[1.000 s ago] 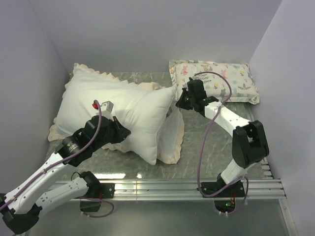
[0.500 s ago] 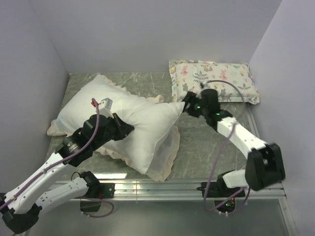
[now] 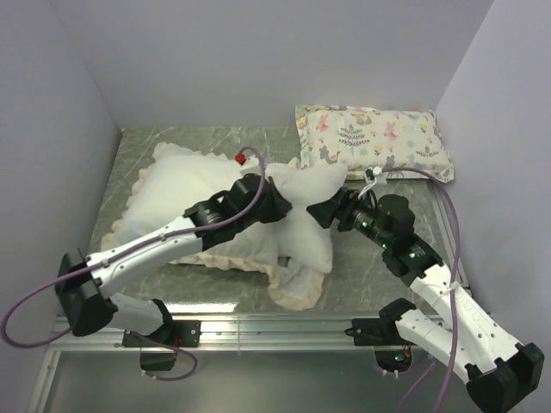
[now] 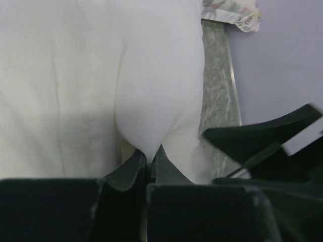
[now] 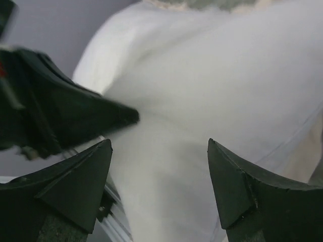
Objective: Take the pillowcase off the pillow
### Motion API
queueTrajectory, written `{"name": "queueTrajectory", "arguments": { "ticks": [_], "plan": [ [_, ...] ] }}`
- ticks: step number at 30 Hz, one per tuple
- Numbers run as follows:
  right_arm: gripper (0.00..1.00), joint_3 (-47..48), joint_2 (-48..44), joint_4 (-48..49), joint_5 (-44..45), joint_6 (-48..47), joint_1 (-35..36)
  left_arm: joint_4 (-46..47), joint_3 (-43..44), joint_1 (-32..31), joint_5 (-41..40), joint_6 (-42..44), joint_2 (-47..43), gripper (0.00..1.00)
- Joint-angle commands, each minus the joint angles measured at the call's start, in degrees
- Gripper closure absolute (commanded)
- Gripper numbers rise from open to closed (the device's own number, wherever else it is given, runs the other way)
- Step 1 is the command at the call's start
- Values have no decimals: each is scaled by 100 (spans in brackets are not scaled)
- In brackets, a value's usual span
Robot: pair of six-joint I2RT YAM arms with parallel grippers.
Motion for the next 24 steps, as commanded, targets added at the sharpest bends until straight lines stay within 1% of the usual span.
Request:
{"name": "queueTrajectory", "arguments": {
  "ticks": [1, 4, 6, 10, 16, 19, 23, 24],
  "plan": [
    [16, -366, -218, -445, 754, -243, 296, 1015, 827, -113, 133, 8, 299, 100],
    [14, -559, -202, -533, 1072, -401, 481, 1068, 1020, -131, 292, -18, 581, 99],
    [12, -630, -105, -507, 1117, -489, 543, 1042, 1073, -131, 327, -36, 696, 99],
    [11, -613, -43, -367, 1345, -569, 867, 1042, 1082, -139, 476, -27, 836, 99],
    [8, -639, -140, -41, 1240, -674, 1061, 972, 1231, -139, 730, -45, 1126, 99],
    [8, -621, 79, -42, 1310, -762, 1176, 963, 1398, -148, 801, -18, 1232, 99],
    [8, -718, 684, 108, 1310, -745, 1255, 971, 1609, -192, 907, 26, 1338, 99],
    [10, -744, 791, 126, 1354, -727, 1264, 963, 1662, -218, 924, 26, 1355, 99]
  ]
}}
